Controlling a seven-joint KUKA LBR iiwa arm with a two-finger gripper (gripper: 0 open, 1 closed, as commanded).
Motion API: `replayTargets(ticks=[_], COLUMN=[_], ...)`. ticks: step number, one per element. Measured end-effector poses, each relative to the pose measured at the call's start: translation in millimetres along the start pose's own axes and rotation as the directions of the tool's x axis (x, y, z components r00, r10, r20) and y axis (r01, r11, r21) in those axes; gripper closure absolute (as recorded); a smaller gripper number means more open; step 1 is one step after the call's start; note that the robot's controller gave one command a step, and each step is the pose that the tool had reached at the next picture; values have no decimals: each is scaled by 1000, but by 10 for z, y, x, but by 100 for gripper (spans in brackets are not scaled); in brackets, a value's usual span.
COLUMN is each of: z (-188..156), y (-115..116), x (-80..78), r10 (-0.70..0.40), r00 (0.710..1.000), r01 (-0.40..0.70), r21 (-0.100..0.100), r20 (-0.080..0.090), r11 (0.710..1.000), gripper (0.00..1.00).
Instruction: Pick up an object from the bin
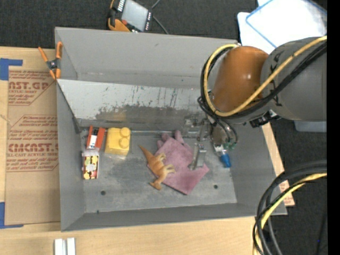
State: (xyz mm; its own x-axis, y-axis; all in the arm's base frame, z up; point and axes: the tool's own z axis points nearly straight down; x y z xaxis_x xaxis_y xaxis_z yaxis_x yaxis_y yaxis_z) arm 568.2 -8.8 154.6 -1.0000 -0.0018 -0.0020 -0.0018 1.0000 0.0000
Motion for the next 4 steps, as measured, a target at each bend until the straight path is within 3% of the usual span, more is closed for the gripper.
replayTargets(ticks=[1,2,3,4], z=[0,717,821,821], y=[0,240,125,125], x=[0,161,240,240], r10=[0,-173,-170,-170], r00=[1000,985,985,985], r01=[0,173,170,170], r21=[0,1,1,1], r20=[0,3,12,12], r11=[1000,985,985,985], gripper=[0,0,100,100])
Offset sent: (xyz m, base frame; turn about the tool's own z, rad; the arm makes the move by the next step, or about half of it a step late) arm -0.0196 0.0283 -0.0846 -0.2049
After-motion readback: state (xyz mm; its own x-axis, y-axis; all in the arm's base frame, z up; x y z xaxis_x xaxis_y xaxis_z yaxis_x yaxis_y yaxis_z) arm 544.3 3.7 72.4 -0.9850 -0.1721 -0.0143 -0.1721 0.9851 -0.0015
